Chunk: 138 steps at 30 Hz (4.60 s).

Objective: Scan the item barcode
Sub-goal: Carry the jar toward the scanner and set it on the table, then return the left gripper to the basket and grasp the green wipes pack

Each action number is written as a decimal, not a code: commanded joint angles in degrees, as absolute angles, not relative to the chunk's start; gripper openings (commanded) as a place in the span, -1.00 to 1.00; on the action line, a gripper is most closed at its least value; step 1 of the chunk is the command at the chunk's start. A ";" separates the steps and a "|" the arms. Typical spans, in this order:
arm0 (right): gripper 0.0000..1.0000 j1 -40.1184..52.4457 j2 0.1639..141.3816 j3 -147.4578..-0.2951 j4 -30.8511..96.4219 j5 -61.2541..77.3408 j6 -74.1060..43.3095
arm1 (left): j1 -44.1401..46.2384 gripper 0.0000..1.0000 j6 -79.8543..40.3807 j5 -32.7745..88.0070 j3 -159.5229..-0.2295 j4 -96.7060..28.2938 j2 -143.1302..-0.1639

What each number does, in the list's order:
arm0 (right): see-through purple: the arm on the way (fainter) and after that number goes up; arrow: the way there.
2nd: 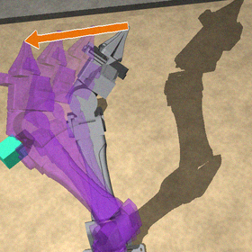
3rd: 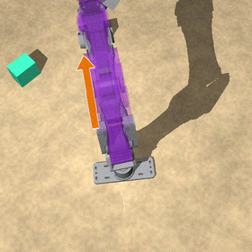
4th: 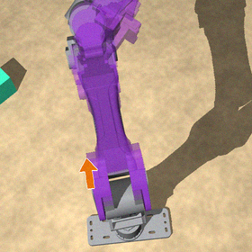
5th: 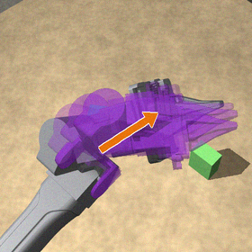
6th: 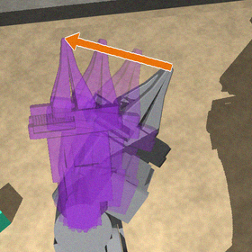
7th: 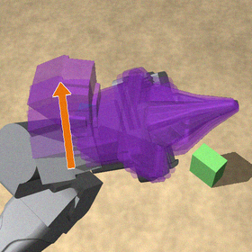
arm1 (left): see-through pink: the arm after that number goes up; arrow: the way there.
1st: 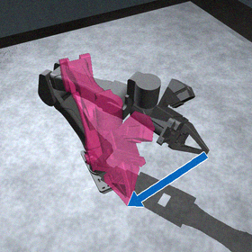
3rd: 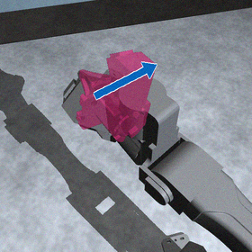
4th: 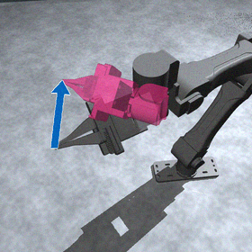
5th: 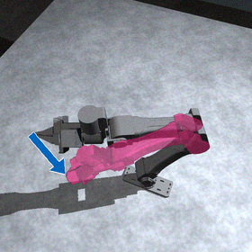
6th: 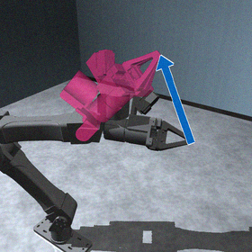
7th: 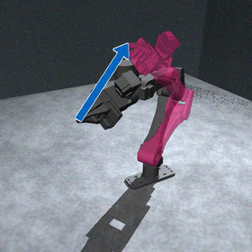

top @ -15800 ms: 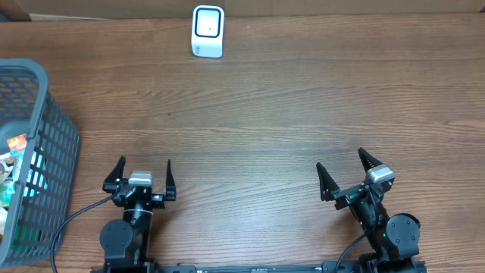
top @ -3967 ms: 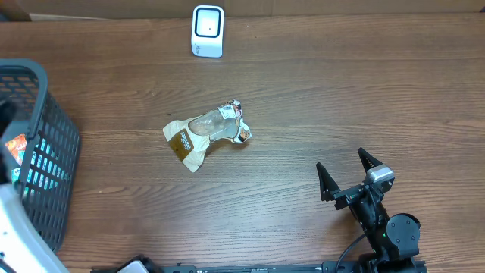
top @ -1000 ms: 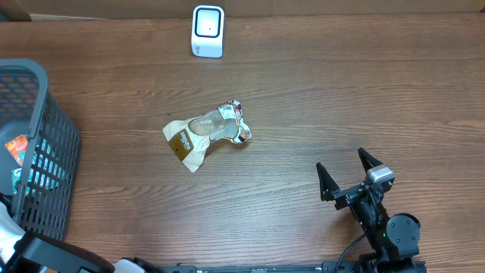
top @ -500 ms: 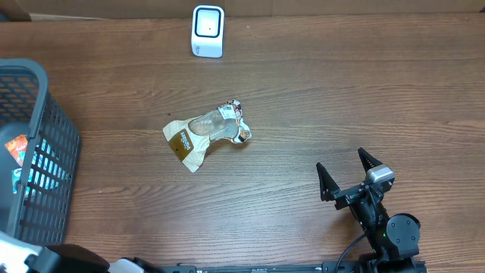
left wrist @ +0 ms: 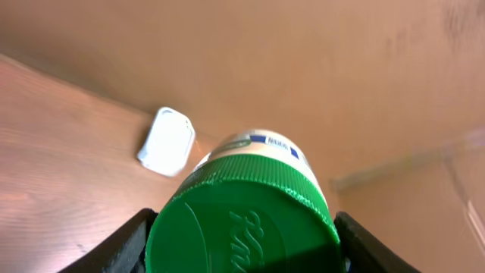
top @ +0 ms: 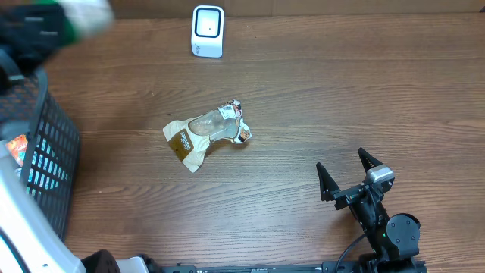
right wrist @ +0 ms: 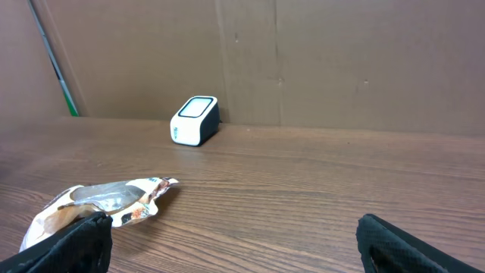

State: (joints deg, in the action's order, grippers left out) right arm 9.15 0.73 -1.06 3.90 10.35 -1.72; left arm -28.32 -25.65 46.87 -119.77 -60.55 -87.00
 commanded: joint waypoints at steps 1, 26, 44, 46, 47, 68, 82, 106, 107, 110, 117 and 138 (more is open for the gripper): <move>1.00 9.26 0.16 -0.47 3.57 10.76 -1.72 | -11.25 -0.46 -16.84 32.08 -121.14 -66.78 -87.11; 1.00 9.26 0.16 -0.47 3.55 10.76 -1.72 | 36.82 -0.39 -21.91 1.10 -121.12 -76.42 -125.19; 1.00 9.26 0.16 -0.47 3.57 10.76 -1.72 | 38.33 0.59 -22.31 1.58 -121.12 -73.25 -130.02; 1.00 9.26 0.16 -0.47 3.57 10.79 -1.72 | 38.33 0.62 -22.31 2.02 -121.12 -73.28 -130.02; 1.00 9.26 0.16 -0.47 3.55 10.76 -1.72 | 38.33 0.62 -22.28 2.37 -121.12 -73.25 -130.02; 1.00 9.26 0.16 -0.47 3.57 10.76 -1.72 | 11.97 0.70 -23.44 -7.90 -159.17 -92.60 -111.81; 1.00 9.26 0.16 -0.47 3.55 10.79 -1.72 | -40.69 0.73 -28.29 -4.86 -152.07 -96.79 -105.30; 1.00 9.26 0.16 -0.47 3.57 10.76 -1.72 | -46.78 0.47 -9.23 -2.22 -88.60 -65.06 -105.32; 1.00 9.26 0.16 -0.47 3.55 10.76 -1.72 | -46.76 0.47 -8.08 -1.52 -87.31 -63.94 -105.32; 1.00 9.26 0.16 -0.47 3.55 10.76 -1.72 | -46.57 0.37 -5.89 -1.23 -83.00 -60.03 -105.36; 1.00 9.26 0.16 -0.47 3.55 10.79 -1.72 | -46.44 0.30 -4.64 -1.23 -77.14 -53.65 -105.41; 1.00 9.26 0.16 -0.47 3.57 10.76 -1.72 | -46.44 0.25 -4.67 -1.89 -68.34 -42.78 -105.65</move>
State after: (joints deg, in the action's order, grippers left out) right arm 9.15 0.73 -1.06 3.90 10.52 -1.72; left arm -46.87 -5.54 -1.85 -70.59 -43.35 -105.21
